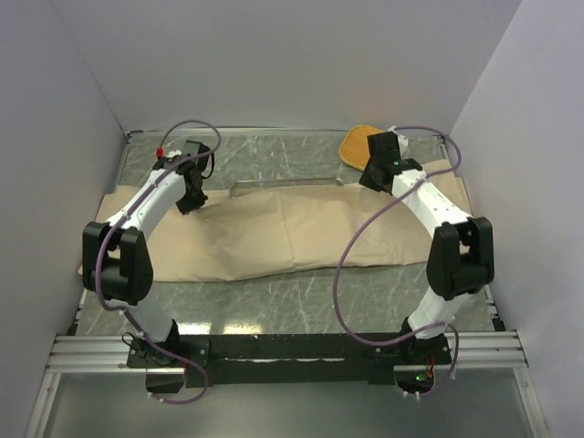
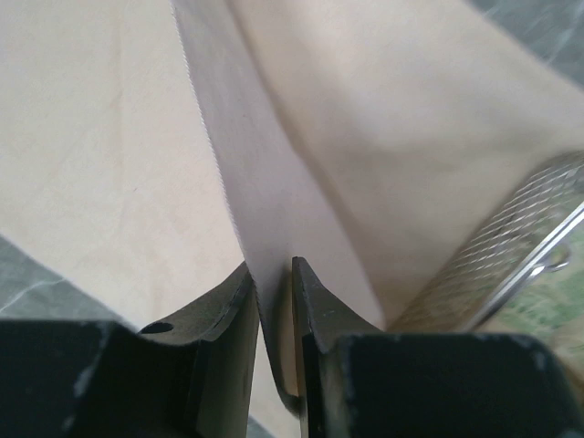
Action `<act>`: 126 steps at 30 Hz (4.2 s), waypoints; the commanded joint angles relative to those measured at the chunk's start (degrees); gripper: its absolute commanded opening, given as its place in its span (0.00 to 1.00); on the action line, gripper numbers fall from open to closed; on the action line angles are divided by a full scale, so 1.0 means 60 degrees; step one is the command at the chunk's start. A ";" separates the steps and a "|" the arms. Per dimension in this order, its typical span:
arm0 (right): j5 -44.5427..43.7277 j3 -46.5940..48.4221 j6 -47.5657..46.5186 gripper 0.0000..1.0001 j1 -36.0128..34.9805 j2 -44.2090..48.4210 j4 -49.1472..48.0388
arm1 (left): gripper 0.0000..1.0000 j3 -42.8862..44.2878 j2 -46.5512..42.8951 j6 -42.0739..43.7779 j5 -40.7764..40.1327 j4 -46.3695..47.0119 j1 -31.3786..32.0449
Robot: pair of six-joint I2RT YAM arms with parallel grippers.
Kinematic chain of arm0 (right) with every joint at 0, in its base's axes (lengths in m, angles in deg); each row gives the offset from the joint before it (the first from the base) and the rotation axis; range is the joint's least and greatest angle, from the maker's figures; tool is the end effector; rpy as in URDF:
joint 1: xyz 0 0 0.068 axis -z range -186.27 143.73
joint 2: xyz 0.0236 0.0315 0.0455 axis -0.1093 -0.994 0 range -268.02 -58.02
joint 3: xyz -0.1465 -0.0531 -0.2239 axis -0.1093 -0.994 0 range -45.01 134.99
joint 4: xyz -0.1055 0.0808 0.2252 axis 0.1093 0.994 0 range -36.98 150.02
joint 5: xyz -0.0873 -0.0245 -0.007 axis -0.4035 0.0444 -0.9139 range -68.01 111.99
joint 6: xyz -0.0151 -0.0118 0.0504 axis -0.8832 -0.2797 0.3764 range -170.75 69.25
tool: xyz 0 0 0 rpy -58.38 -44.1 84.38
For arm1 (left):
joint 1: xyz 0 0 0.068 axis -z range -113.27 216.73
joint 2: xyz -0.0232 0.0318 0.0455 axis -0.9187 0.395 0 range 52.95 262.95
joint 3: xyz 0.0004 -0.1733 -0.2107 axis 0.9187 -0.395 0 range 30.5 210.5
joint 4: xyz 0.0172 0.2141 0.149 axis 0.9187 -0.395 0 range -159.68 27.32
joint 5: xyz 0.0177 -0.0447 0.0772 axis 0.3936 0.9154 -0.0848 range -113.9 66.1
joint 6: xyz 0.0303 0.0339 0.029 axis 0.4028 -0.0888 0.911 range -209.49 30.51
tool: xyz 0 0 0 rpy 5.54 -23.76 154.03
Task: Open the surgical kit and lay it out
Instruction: Open the surgical kit at the center of the board.
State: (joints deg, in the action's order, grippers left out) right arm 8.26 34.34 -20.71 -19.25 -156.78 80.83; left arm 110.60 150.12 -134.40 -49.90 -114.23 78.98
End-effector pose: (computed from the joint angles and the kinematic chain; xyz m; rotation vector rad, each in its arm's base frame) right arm 0.3772 0.0782 0.2699 0.4610 2.3205 0.0745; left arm 0.3389 -0.0577 0.2621 -0.8358 2.4513 0.2910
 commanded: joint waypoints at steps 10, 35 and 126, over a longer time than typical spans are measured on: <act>0.1484 -0.5211 0.1160 0.00 0.0023 0.3495 -0.2027 | 0.25 -0.3416 -0.1999 -0.1464 0.0379 0.0681 0.0155; 0.0809 -0.5771 0.1511 0.00 0.0023 0.9895 0.2961 | 0.01 -0.3930 -0.7811 -0.1174 0.0465 -0.2480 0.0155; 0.3655 -0.2985 0.0647 0.93 0.3171 -0.0503 -0.1809 | 0.99 -0.1396 0.2306 0.1610 0.3454 0.3934 -0.1998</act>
State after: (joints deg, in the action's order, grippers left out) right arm 33.04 18.26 -17.69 -4.03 -161.30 71.46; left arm 101.28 160.24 -125.28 -29.44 -91.41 68.58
